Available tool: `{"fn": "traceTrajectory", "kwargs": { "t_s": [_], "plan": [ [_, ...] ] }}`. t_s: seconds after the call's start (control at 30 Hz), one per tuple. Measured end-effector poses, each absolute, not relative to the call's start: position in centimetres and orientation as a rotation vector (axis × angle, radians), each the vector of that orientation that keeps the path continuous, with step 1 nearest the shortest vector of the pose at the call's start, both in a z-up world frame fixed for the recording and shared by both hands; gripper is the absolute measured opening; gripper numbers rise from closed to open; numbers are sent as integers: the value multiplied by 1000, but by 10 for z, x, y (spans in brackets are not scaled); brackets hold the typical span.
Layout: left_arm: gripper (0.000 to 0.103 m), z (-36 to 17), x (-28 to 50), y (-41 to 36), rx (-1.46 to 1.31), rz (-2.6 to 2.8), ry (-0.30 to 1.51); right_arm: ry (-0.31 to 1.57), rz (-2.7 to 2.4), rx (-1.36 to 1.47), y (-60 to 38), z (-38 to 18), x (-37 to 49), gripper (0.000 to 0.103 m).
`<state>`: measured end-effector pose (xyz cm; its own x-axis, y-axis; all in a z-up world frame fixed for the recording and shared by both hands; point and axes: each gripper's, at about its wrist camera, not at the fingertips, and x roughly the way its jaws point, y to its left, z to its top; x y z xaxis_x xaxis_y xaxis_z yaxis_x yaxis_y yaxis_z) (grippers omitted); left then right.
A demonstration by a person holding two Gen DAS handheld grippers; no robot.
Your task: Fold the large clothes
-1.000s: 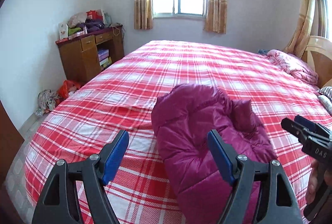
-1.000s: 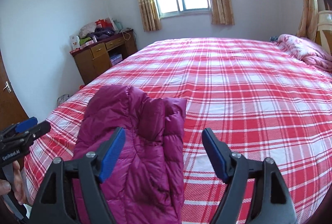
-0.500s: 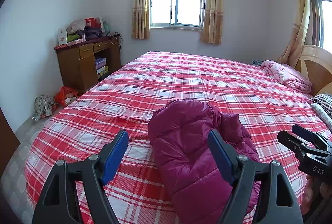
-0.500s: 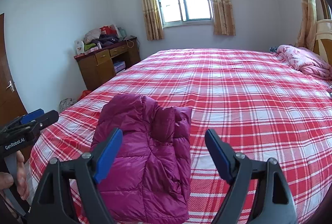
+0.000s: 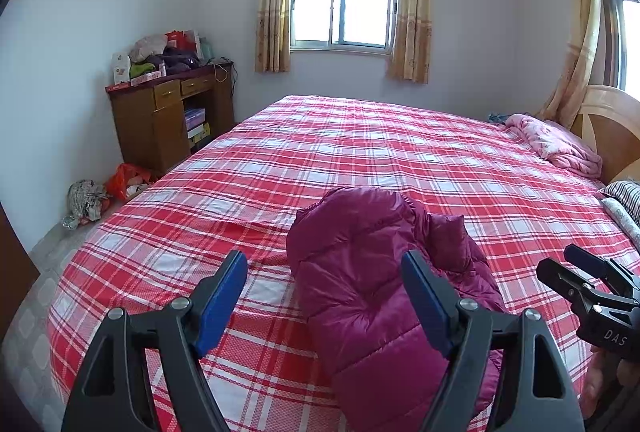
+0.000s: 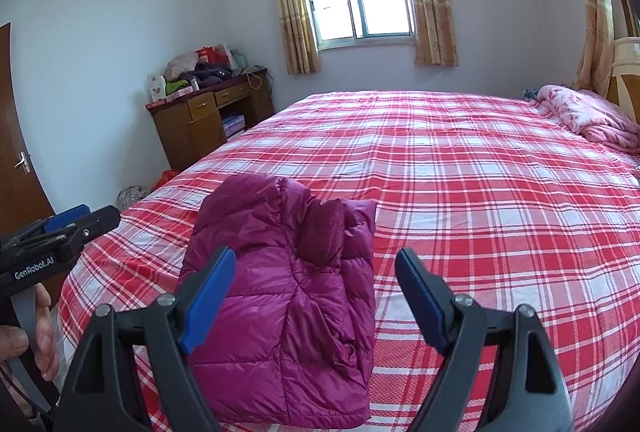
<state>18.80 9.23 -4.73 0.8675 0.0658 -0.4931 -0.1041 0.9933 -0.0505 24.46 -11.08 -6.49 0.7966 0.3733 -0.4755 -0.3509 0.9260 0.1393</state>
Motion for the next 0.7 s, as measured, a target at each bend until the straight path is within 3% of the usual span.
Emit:
{"fn": "traceTrajectory", "kwargs": {
  "t_s": [0.7],
  "plan": [
    [80,-51,188,92,-69,92,521,522,389,51,-113,-65,245,84]
  ]
}}
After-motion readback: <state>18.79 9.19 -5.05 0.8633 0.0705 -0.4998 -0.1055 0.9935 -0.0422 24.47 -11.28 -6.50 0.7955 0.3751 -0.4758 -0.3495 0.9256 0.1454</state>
